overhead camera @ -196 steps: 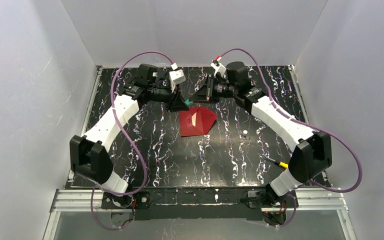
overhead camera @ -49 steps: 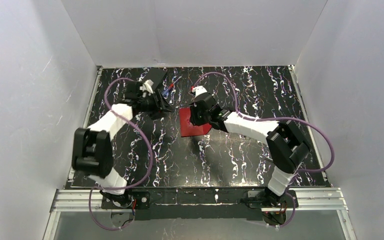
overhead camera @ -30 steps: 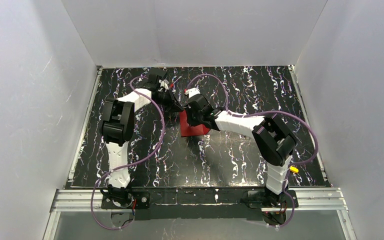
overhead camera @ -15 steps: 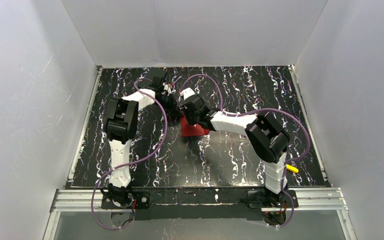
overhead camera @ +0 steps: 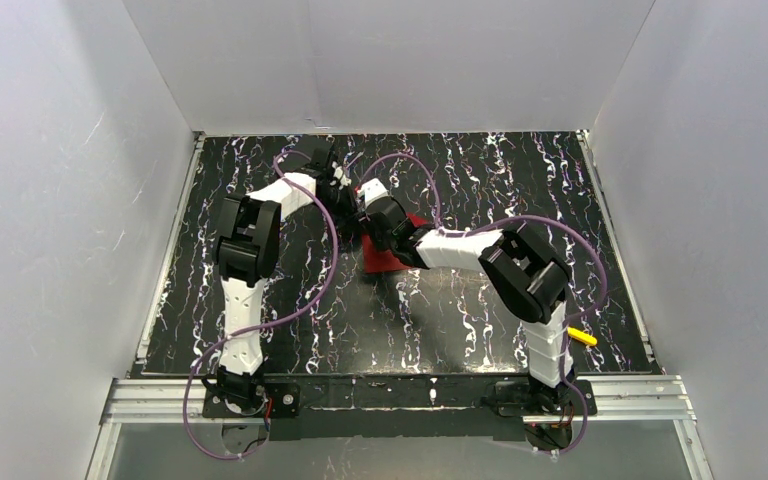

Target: Place the letter into the envelope and seal it

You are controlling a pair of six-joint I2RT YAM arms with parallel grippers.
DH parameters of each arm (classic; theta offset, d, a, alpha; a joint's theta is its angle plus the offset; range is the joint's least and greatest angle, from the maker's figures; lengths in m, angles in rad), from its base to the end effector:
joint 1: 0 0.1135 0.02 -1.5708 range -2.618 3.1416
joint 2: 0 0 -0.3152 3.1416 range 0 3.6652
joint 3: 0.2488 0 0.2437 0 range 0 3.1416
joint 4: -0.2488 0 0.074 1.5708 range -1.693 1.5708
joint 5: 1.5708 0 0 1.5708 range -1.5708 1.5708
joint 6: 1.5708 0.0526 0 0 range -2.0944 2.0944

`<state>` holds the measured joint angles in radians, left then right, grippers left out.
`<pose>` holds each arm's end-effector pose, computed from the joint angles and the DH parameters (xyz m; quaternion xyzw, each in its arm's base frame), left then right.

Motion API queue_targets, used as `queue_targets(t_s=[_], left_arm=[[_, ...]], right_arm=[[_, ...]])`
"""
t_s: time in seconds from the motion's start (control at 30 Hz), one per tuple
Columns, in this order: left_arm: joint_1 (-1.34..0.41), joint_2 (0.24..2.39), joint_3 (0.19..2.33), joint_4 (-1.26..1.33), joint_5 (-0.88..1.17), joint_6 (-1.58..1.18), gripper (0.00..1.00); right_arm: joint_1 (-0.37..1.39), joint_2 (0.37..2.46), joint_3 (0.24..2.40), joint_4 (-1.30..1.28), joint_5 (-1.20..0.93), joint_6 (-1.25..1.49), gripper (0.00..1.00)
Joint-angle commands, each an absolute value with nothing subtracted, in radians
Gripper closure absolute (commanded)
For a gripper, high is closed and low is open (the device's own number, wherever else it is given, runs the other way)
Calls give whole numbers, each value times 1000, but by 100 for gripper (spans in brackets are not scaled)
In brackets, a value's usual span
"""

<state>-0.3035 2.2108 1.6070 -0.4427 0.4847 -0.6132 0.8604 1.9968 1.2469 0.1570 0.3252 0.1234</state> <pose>0.4670 -0.1720 0.1773 -0.0832 0.9360 -0.3192 0.1231 0.3171 0.3428 0.2143 -0.2429 0.8401 0.0929 0.4761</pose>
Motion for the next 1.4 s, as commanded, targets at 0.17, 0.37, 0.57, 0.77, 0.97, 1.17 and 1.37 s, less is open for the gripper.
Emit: queue_targets(t_s=[0.17, 0.37, 0.57, 0.77, 0.97, 1.17, 1.37], left_arm=[[-310, 2283, 1681, -566, 394, -548, 100], [-310, 2304, 1706, -578, 332, -637, 100], [-310, 2321, 1701, -592, 297, -712, 100], [-310, 2319, 1692, -592, 292, -708, 100], [-310, 2325, 1697, -594, 315, -679, 100], [-309, 2336, 1704, -604, 333, -657, 100], [-310, 2340, 1710, -606, 326, -659, 100]], right_arm=[[862, 2087, 1325, 79, 437, 135, 99], [886, 2041, 1298, -14, 338, 123, 99], [902, 1995, 1243, -73, 267, 130, 99], [907, 1970, 1246, -138, 289, 163, 99], [876, 2040, 1282, -109, 360, 151, 99], [844, 2138, 1371, -72, 376, 137, 99], [831, 2144, 1409, -134, 385, 146, 99]])
